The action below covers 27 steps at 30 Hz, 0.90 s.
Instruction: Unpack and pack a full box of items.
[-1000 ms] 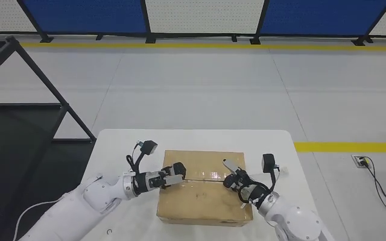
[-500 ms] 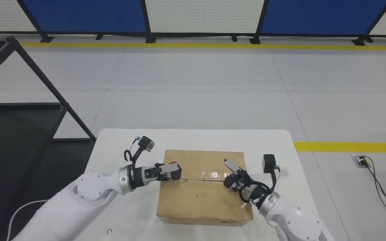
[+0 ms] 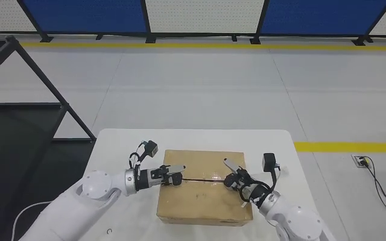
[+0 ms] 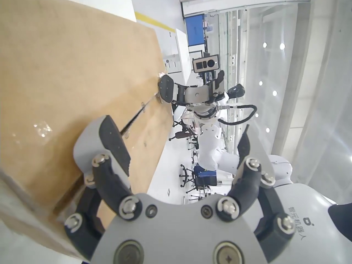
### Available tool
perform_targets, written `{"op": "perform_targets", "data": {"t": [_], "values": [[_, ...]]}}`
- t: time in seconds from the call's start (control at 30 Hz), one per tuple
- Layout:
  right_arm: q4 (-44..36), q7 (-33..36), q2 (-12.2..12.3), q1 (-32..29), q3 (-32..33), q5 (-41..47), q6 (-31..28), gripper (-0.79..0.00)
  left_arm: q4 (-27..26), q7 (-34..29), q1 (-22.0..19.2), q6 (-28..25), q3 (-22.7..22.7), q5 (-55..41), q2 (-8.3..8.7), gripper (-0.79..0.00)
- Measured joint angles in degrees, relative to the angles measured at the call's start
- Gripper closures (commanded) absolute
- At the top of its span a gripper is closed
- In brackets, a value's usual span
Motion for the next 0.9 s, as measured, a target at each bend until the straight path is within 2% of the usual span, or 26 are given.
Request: {"op": "perform_targets", "data": {"t": [0.17, 0.4, 0.5, 0.7, 0.9], "values": [[-1.9, -0.7, 0.3, -1.9, 3.1, 1.0, -1.4, -0.785, 0.9, -1.0, 0.3, 0.7, -1.0, 0.3, -0.85, -0.785], [-4.0, -3.1, 1.2, -10.3, 14.1, 5.1, -3.8, -0.785, 1.8, -2.8, 0.9, 1.6, -2.3, 1.0, -1.97, -0.785], [-2.5, -4.6, 1.3, -12.7, 16.5, 5.6, -3.7, -0.785, 2.1, -3.4, 0.9, 1.9, -2.8, 1.4, -2.46, -0.785], [5.9, -6.1, 1.2, -11.4, 15.6, 5.1, -2.4, -0.785, 2.6, -4.5, 1.1, 2.4, -3.9, 2.5, -3.32, -0.785], [16.9, -7.6, 0.4, -6.5, 11.4, 6.7, -7.5, -0.785, 2.9, -4.0, 1.6, 2.6, -5.1, 4.5, -4.02, -0.785]]}}
